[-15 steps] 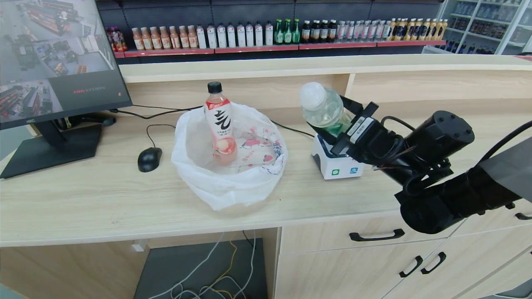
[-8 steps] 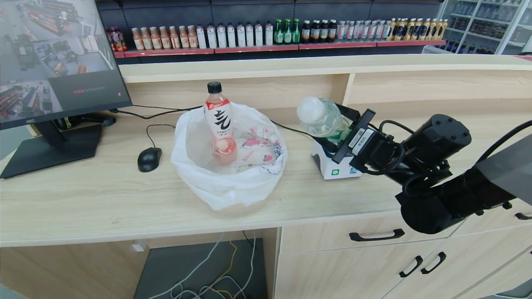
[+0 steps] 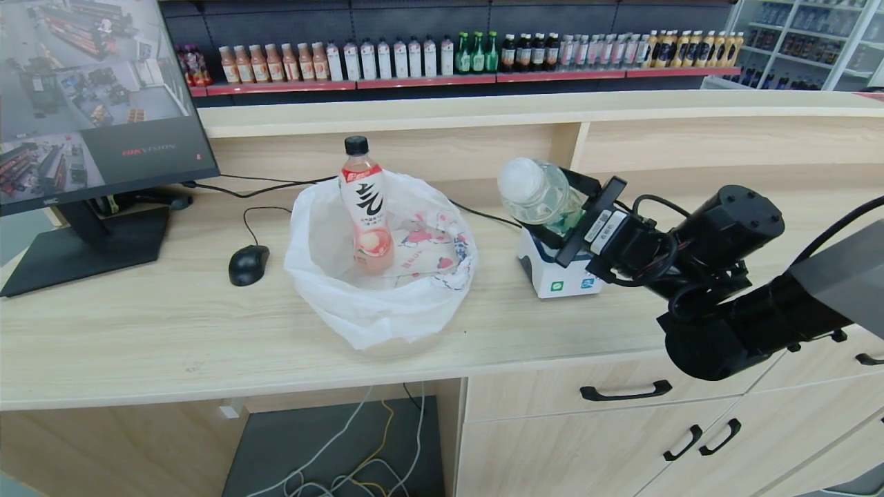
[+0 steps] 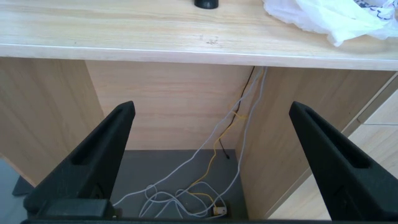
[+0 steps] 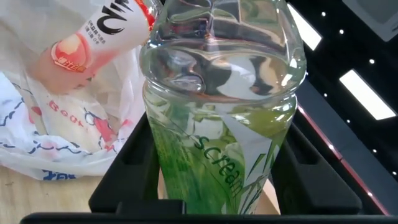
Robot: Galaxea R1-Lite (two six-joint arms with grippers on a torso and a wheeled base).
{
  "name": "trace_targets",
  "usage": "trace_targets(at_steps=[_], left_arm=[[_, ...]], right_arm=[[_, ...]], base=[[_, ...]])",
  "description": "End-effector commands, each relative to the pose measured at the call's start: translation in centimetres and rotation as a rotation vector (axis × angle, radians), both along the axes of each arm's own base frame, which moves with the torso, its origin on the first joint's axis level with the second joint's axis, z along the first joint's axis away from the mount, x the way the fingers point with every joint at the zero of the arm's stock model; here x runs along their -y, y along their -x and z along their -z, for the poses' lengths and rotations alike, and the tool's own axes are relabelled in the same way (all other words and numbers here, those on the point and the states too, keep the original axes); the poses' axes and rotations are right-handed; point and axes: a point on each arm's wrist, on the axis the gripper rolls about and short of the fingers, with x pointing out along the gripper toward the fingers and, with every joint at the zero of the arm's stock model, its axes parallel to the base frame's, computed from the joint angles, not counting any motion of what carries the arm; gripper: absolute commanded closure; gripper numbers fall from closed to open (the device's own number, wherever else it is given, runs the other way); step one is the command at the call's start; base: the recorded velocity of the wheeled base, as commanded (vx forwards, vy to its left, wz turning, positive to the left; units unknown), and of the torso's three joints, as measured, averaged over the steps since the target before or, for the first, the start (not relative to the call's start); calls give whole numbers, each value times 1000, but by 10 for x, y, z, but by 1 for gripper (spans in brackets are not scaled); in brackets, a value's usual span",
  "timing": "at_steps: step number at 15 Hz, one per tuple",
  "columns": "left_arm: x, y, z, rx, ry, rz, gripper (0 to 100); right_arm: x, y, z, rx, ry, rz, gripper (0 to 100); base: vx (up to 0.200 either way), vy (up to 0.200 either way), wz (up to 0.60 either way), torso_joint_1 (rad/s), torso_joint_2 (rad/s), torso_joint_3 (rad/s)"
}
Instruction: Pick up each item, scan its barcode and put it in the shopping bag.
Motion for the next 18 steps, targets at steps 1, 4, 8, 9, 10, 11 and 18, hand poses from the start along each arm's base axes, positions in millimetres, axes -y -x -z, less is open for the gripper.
trace_targets(at_steps=[1,4,8,9,10,11,18], left_arm=[[0,0,0,0,0,1,0],[0,0,0,0,0,-1,0],[0,0,0,0,0,1,0],[0,0,0,0,0,-1,0],[0,0,0,0,0,-1,0],[0,0,0,0,0,-1,0],[0,0,0,0,0,-1,0]], right_arm=[[1,-10,3,8,-1,-1,100],[4,-13,2,8,-5,3,100],[9,-26,10,11,16,-9,100],[11,-29,10,16,16,-5,100],[11,-29,11,15,16,-3,100],[11,-30,12,13,17,-3,100],[10,-30,14,7,20,-6,100]], base=[[0,0,0,0,0,0],[0,0,0,0,0,0],[0,0,0,0,0,0],[0,0,0,0,0,0],[0,0,0,0,0,0],[0,0,0,0,0,0],[0,0,0,0,0,0]])
